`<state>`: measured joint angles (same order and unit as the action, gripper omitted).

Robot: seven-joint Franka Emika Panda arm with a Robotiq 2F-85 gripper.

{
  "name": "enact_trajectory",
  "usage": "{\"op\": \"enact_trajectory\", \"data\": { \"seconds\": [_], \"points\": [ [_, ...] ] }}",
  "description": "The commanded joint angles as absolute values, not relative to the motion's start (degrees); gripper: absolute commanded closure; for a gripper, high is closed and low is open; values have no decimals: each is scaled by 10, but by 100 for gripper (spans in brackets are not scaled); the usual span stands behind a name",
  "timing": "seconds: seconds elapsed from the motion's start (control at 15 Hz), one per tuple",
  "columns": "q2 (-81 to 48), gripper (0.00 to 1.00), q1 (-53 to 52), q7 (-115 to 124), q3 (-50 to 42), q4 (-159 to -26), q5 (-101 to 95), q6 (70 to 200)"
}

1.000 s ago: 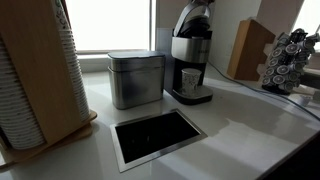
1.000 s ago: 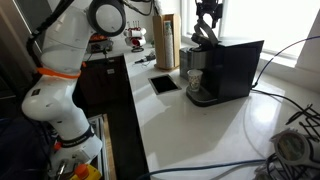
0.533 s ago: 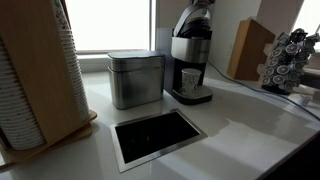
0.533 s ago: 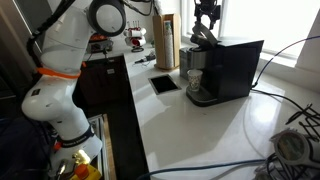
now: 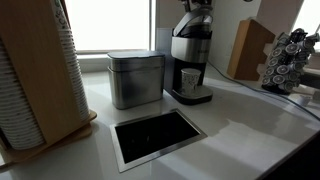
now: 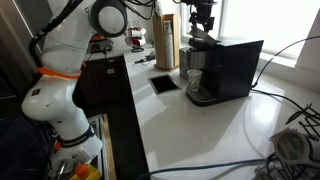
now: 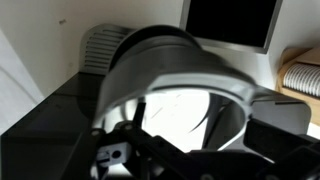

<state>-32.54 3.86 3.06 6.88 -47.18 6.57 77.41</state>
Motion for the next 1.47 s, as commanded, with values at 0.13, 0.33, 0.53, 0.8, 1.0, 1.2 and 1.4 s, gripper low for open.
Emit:
{"op": "enact_trajectory", "data": {
  "seconds": [0.13, 0.33, 0.53, 0.8, 1.0, 1.2, 1.4],
  "points": [
    [-322, 0, 27, 48, 80, -484, 76, 764],
    [-319, 0, 24, 52, 81, -487, 78, 764],
    [-324, 0, 15, 49, 84, -502, 74, 773],
    [-326, 0, -3, 50, 95, -531, 81, 788],
    [-333, 0, -21, 52, 107, -554, 84, 781],
    [-334, 0, -25, 47, 108, -564, 86, 768],
    [-326, 0, -27, 76, 96, -574, 74, 783]
  ]
}}
